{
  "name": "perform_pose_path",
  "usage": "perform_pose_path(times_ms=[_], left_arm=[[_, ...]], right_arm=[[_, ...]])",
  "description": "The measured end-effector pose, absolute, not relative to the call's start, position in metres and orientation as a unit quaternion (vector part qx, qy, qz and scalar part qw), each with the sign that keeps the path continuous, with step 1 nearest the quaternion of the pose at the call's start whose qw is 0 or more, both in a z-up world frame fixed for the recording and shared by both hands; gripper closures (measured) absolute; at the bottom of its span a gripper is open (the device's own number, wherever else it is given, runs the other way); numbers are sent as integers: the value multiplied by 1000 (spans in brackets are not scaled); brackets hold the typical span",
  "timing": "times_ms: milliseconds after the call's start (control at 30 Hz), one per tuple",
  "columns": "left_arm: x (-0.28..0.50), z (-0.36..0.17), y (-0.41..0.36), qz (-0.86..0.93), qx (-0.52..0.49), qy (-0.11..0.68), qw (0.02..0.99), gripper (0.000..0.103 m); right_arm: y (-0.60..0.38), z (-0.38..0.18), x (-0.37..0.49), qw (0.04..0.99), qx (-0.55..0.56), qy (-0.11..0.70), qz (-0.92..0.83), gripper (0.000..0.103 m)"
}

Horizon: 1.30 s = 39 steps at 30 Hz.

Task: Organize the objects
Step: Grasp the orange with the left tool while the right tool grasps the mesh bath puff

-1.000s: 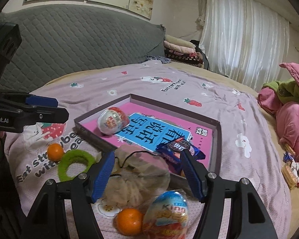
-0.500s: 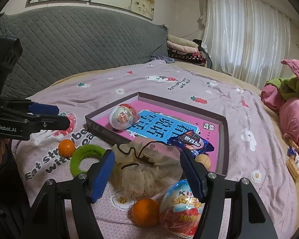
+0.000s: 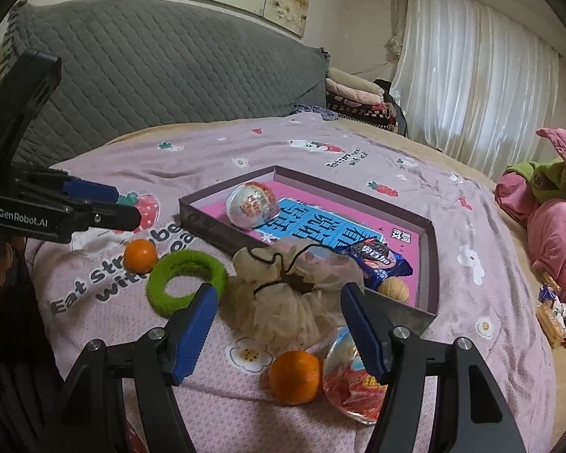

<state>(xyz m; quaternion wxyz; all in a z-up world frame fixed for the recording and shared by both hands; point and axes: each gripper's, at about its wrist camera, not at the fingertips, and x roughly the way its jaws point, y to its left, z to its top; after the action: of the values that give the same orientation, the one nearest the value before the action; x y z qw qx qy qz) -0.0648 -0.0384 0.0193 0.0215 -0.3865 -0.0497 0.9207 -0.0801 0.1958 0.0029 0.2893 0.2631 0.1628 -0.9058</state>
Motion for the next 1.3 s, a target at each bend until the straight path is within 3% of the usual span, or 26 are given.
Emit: perform_pose_path(times_ms=[533, 1300], left_arm=[[-59, -3, -35, 910, -413, -37, 23, 38], [-77, -40, -43, 899, -438, -30, 7, 38]], right_arm=[[183, -11, -74, 278, 262, 207, -901, 35], [147, -48, -74, 211, 220, 352, -885, 36]])
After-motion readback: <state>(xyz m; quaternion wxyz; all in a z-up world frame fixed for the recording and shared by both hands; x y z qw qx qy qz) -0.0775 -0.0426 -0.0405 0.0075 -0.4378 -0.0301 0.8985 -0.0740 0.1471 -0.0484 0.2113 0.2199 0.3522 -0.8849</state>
